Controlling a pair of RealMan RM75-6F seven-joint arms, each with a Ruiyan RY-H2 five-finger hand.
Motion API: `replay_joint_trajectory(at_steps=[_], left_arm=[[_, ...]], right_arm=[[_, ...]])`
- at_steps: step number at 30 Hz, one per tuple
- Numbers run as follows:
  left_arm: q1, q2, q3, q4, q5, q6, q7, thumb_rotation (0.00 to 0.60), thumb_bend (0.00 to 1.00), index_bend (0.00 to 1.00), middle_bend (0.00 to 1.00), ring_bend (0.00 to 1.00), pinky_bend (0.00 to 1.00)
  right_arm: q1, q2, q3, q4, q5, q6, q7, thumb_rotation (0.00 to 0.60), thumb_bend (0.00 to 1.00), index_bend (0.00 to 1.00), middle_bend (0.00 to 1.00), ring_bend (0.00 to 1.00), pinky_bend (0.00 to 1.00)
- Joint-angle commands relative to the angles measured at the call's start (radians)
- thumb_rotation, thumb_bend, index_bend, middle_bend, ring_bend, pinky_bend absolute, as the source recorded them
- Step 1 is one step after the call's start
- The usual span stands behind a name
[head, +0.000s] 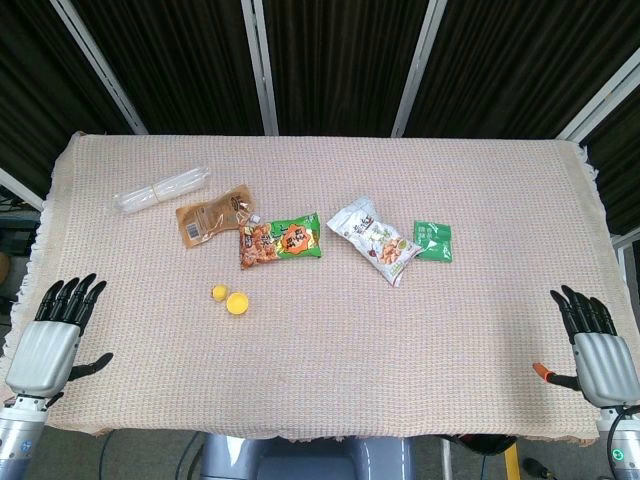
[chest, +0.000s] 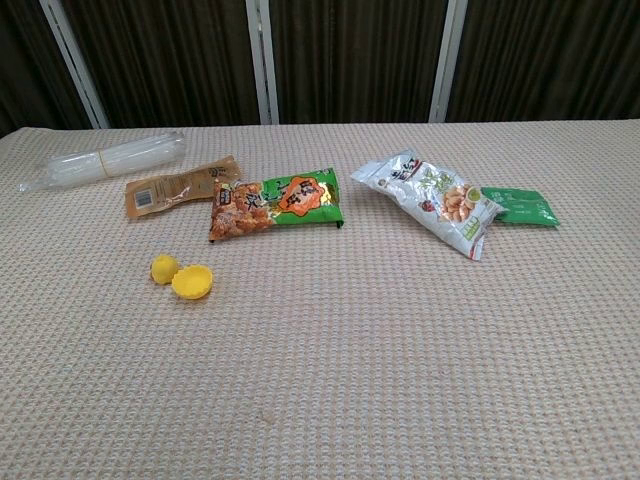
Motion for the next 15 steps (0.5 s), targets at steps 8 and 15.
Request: replay_joint_trajectory(at_steps=[8, 15], left_arm=[[0.005, 0.003, -0.02, -0.006, -0.01, -0.033, 0.01, 0.6, 0.03, 0.0, 0.0, 0.0, 0.0], [-0.02, -0.005, -0.04, -0.019, -0.017, -0.091, 0.033, 0.6, 0.11, 0.02, 0.0, 0.0, 0.0]], right_arm=[[0.002, 0.002, -0.002, -0.005, -0.002, -0.005, -0.002, 0.6, 0.01, 0.03, 0.0, 0.0, 0.0], [0.004, 0.0, -0.003, -0.009, -0.004, -0.007, -0.003, 0.6, 0.01, 0.03, 0.0, 0.0, 0.0]])
